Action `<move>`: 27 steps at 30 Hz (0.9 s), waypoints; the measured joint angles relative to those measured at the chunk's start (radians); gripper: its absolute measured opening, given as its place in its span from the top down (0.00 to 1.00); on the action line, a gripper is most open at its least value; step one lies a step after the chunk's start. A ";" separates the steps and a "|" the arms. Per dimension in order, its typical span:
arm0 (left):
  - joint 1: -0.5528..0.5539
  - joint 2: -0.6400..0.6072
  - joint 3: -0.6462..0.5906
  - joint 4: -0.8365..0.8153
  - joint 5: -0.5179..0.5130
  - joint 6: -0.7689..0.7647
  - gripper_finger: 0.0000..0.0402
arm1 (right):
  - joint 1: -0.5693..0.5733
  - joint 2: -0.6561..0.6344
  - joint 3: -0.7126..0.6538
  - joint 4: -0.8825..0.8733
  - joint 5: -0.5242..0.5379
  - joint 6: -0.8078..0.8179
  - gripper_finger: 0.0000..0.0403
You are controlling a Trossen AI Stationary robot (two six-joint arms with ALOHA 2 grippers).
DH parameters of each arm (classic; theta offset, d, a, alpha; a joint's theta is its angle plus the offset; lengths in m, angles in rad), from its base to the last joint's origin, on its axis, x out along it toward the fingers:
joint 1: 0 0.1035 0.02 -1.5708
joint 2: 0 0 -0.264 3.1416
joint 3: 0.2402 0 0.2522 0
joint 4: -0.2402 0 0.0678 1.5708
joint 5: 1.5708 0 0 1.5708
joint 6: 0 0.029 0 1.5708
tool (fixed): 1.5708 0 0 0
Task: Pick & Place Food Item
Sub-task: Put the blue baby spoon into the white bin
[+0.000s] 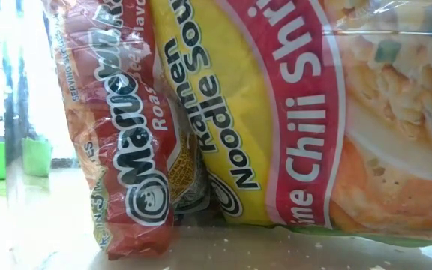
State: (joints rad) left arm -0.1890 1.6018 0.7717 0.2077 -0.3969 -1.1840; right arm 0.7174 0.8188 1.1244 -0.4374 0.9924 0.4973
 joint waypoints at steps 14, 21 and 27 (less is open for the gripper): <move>0.046 0.002 0.000 -0.008 0.048 0.079 0.92 | 0.000 0.000 0.000 -0.005 0.000 0.000 0.58; 0.043 0.012 -0.001 -0.012 0.075 0.081 0.92 | 0.000 0.000 0.000 -0.005 0.000 0.000 0.58; 0.045 0.012 -0.001 -0.008 0.075 0.081 0.92 | 0.000 0.000 0.000 -0.005 0.000 0.000 0.58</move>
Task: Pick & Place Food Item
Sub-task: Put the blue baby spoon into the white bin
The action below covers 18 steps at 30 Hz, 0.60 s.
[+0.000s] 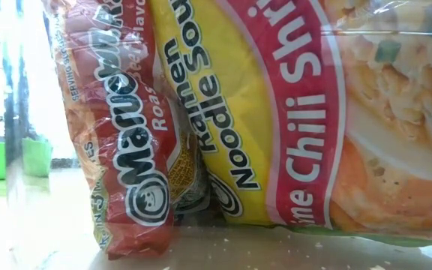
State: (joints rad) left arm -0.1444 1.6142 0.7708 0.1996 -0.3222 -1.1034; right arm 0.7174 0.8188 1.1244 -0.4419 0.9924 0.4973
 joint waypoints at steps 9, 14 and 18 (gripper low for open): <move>0.000 0.000 0.000 -0.001 -0.002 0.000 0.92 | 0.000 0.000 0.000 0.000 0.000 0.000 0.58; 0.000 0.000 0.000 0.001 -0.004 0.000 0.90 | 0.000 0.000 0.000 0.001 0.000 0.000 0.58; 0.000 0.000 0.000 0.004 -0.008 0.005 0.85 | 0.000 0.000 0.000 0.001 0.000 0.000 0.58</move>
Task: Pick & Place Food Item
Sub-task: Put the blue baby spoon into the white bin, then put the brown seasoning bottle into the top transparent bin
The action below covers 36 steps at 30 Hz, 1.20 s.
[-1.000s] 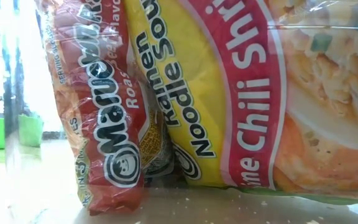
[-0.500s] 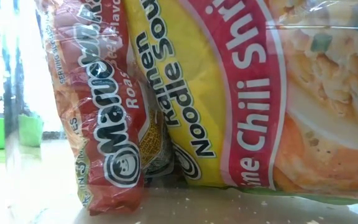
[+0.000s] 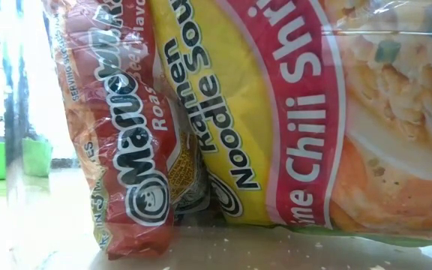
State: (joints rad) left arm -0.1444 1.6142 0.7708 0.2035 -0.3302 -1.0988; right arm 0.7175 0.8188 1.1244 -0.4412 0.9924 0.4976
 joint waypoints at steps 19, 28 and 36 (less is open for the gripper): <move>0.000 0.000 0.000 0.000 -0.021 0.002 0.76 | 0.000 0.000 0.000 0.000 0.000 0.000 0.58; -0.007 0.000 0.000 0.209 -0.066 0.153 0.75 | 0.000 0.000 0.000 0.000 0.000 0.000 0.58; -0.063 -0.005 0.001 0.565 -0.020 0.559 0.75 | 0.000 0.000 0.000 0.000 0.000 0.010 0.58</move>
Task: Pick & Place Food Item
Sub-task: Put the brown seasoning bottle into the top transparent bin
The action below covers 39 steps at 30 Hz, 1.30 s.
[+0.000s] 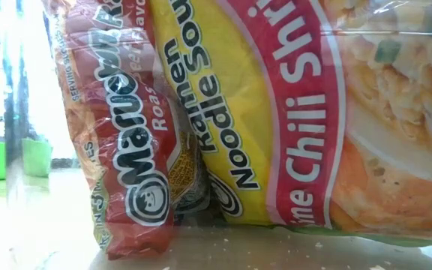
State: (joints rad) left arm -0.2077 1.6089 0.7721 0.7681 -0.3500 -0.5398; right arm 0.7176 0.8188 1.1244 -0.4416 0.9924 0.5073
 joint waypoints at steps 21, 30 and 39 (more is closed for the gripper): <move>-0.016 -0.131 -0.002 0.006 0.070 0.127 0.77 | 0.000 0.000 0.000 0.002 0.000 0.034 0.58; -0.015 -0.490 -0.001 -0.435 0.068 0.323 0.86 | 0.000 0.000 0.000 -0.003 0.000 0.043 0.58; -0.017 -0.726 -0.101 -0.661 0.067 0.301 0.94 | 0.000 0.000 0.000 0.009 0.000 0.044 0.58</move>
State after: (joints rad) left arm -0.2252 0.8832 0.6715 0.1073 -0.2832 -0.2391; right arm 0.7174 0.8188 1.1244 -0.4324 0.9924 0.5509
